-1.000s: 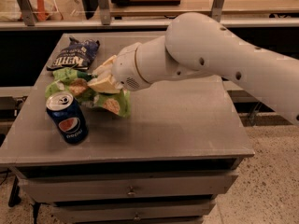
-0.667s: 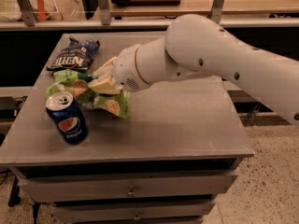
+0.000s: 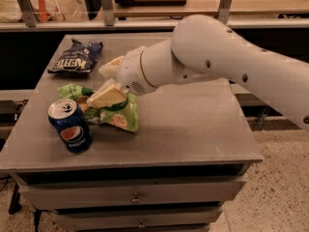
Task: Move green rice chip bag near pepsi can
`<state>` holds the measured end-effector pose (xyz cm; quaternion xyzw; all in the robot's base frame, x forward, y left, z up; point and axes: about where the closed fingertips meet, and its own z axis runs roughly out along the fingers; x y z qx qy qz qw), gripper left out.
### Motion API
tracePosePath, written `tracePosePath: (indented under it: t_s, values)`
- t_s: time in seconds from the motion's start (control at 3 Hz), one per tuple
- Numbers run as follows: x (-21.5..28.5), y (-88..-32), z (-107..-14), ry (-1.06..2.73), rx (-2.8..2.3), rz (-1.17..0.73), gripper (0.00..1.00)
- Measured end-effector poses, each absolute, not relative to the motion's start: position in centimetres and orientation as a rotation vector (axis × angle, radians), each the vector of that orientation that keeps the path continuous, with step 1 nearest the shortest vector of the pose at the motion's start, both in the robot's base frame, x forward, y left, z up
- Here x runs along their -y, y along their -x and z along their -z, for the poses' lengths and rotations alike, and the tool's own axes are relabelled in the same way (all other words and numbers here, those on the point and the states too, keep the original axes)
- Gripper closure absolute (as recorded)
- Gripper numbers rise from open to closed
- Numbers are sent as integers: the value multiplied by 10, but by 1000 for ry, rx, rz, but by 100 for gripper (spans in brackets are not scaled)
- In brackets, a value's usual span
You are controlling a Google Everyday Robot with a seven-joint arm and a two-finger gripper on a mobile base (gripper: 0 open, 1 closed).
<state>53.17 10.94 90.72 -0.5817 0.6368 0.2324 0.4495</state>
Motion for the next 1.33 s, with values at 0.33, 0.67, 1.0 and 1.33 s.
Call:
tracePosePath:
  t_s: [0.33, 0.67, 1.0, 1.33]
  values:
    - [-108, -532, -907, 1441, -1575, -577, 0]
    - [-103, -534, -907, 1447, -1578, -572, 0]
    - [-91, -535, -909, 1471, -1585, -559, 0]
    - [-69, -536, -912, 1510, -1612, -521, 0]
